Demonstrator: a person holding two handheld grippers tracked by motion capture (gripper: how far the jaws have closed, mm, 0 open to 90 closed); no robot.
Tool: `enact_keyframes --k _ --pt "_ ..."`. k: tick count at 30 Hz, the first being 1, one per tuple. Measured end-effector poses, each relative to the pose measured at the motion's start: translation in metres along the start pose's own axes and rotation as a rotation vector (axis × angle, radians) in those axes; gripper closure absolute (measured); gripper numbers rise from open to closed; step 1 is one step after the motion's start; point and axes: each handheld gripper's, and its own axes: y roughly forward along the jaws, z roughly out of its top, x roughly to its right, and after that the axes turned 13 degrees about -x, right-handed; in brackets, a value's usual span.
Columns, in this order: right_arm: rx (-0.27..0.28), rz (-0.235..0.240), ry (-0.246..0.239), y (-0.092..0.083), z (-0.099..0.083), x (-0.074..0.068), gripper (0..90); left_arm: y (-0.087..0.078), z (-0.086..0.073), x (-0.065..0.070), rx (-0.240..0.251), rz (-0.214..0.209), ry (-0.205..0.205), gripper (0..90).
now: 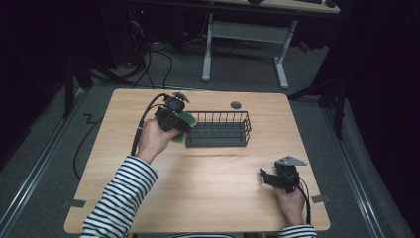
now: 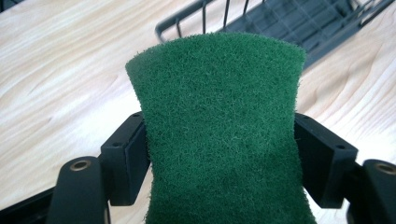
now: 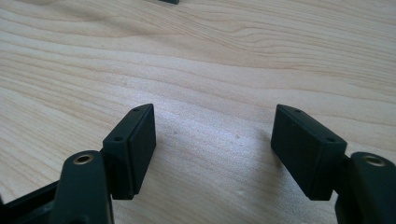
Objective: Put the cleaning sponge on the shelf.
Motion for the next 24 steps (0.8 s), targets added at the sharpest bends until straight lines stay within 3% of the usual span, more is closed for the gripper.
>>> enact_keyframes --k 11,14,24 --pt "0.001 0.000 -0.003 0.000 0.000 0.000 30.8 0.010 0.037 0.011 -0.003 -0.005 0.013 28.4" --pt "0.001 0.001 -0.004 0.000 0.000 0.000 30.7 0.015 0.043 0.013 0.002 -0.035 0.002 28.4" --pt "0.000 0.003 -0.003 0.000 0.000 0.000 30.6 0.026 0.065 0.015 0.015 -0.028 -0.022 28.4"
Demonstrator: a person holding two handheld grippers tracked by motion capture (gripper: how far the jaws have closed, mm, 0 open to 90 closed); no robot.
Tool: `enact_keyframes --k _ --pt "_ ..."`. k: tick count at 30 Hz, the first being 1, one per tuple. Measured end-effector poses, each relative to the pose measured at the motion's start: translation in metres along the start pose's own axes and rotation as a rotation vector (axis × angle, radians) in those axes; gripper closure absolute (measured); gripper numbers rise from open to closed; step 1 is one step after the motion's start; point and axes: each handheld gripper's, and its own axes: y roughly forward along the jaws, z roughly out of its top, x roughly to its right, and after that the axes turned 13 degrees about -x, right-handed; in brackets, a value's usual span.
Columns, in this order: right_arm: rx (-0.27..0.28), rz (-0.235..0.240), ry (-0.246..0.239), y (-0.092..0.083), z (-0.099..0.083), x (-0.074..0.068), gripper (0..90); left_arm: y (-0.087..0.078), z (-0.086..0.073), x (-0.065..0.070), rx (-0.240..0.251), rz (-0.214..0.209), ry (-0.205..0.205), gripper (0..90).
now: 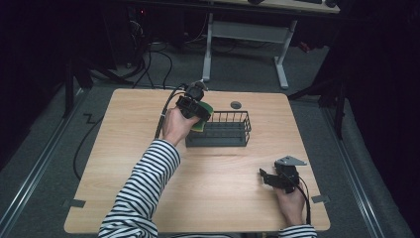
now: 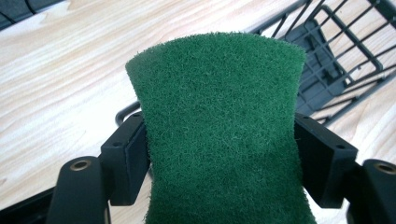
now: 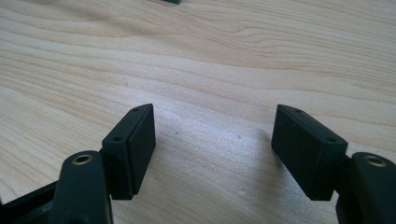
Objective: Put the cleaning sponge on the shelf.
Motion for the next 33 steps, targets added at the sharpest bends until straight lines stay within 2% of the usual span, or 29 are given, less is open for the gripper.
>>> enact_keyframes --k 4,7,14,23,27,33 --pt "0.000 0.000 0.000 0.000 0.000 0.000 30.6 0.005 0.007 0.004 0.012 -0.015 -0.009 28.4" --pt "0.000 0.001 -0.001 0.000 0.000 0.000 30.6 0.014 0.013 0.006 0.004 -0.015 -0.007 28.4" --pt "-0.002 0.000 -0.003 0.000 0.000 0.000 30.5 0.028 0.022 0.007 0.019 -0.017 -0.038 28.4" --pt "-0.002 0.002 -0.002 0.000 0.000 -0.001 30.5 0.035 0.023 0.008 0.015 0.034 -0.055 28.2" --pt "0.000 0.001 -0.006 0.000 0.000 0.000 30.5 0.038 0.023 0.012 0.005 0.066 -0.042 27.7" --pt "-0.001 0.002 -0.003 0.000 0.000 -0.001 30.4 0.041 0.023 0.016 -0.005 0.081 -0.029 27.1"
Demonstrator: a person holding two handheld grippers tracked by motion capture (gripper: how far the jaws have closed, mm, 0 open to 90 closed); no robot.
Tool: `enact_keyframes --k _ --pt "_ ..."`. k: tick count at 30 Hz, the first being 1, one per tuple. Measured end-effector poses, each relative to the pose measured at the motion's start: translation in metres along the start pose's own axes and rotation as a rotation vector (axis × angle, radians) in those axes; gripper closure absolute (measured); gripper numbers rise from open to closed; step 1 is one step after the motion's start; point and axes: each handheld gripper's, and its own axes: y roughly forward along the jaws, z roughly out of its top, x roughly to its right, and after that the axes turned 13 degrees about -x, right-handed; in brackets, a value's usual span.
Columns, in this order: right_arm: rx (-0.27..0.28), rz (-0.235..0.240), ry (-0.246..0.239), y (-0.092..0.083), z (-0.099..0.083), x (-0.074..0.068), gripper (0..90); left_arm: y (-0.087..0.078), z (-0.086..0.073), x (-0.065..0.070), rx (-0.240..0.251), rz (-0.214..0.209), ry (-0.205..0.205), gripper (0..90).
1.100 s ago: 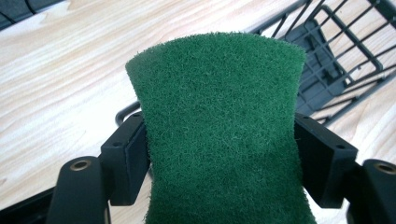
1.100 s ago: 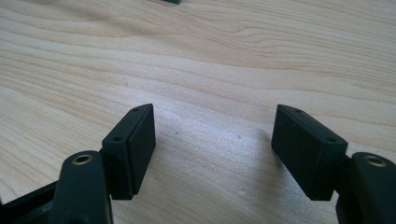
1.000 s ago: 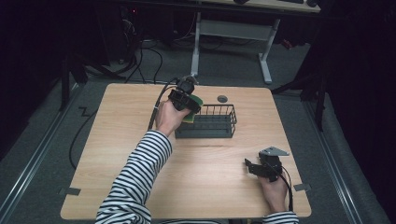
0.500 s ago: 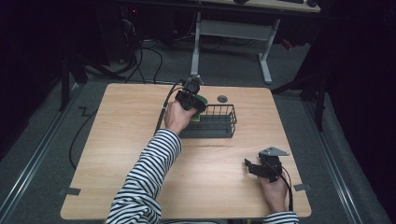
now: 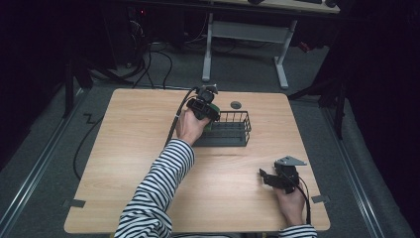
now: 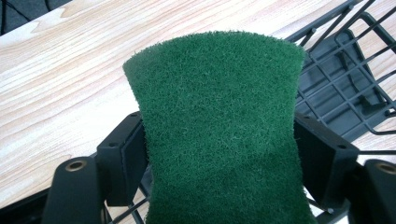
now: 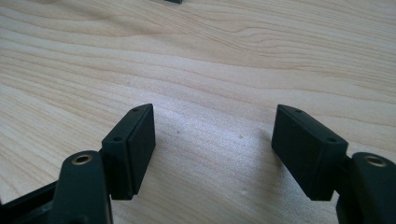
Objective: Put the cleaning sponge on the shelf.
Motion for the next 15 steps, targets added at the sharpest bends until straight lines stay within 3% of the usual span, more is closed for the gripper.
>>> enact_keyframes --k 15 --pt "0.003 0.001 -0.004 0.0002 0.0001 0.0002 30.4 -0.0028 -0.0022 -0.0018 0.032 0.025 -0.003 26.4"
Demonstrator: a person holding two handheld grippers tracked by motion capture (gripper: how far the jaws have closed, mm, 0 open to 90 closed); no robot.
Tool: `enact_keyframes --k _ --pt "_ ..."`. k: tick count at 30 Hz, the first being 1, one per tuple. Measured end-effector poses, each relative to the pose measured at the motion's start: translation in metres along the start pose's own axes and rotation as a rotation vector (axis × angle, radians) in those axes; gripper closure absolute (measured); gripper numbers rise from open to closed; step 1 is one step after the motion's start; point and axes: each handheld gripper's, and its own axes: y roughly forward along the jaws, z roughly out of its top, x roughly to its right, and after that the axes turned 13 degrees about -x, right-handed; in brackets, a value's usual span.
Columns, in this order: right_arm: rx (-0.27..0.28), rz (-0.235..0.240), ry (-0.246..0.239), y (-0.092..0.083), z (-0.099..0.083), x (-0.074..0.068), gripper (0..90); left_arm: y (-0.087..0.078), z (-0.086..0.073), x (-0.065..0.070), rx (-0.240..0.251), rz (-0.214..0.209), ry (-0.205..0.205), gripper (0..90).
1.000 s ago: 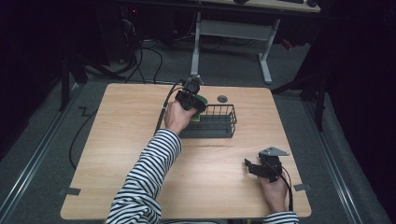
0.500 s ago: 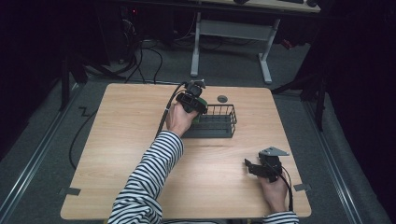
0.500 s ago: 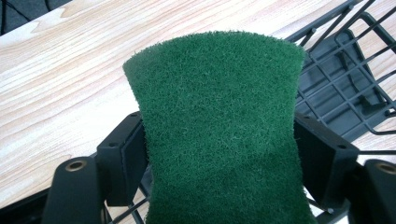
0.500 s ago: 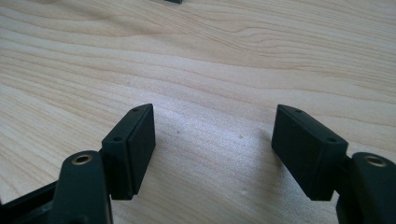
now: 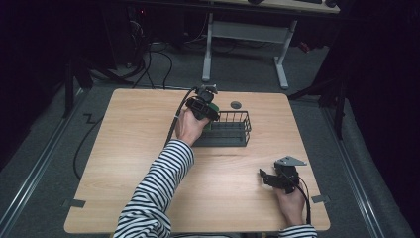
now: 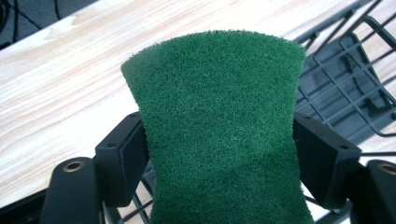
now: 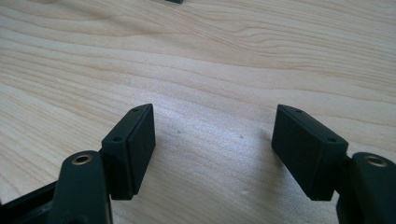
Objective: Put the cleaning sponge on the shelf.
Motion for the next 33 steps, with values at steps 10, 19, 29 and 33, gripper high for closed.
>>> enact_keyframes --k 10,19,29,33 --pt "-0.001 0.002 0.005 -0.0001 -0.0001 -0.0006 30.4 0.0052 -0.0015 0.0045 -0.007 0.015 0.013 26.3" --pt "-0.001 0.002 0.004 -0.0001 0.0000 -0.0006 30.4 0.0062 -0.0039 0.0059 -0.011 0.020 0.017 25.9" --pt "-0.002 0.002 0.006 -0.0001 -0.0001 -0.0007 30.4 0.0057 -0.0051 0.0042 0.012 0.043 0.014 27.7" --pt "-0.001 0.001 0.003 0.0000 -0.0001 -0.0005 30.4 0.0085 -0.0074 0.0052 -0.013 0.032 0.021 26.4"
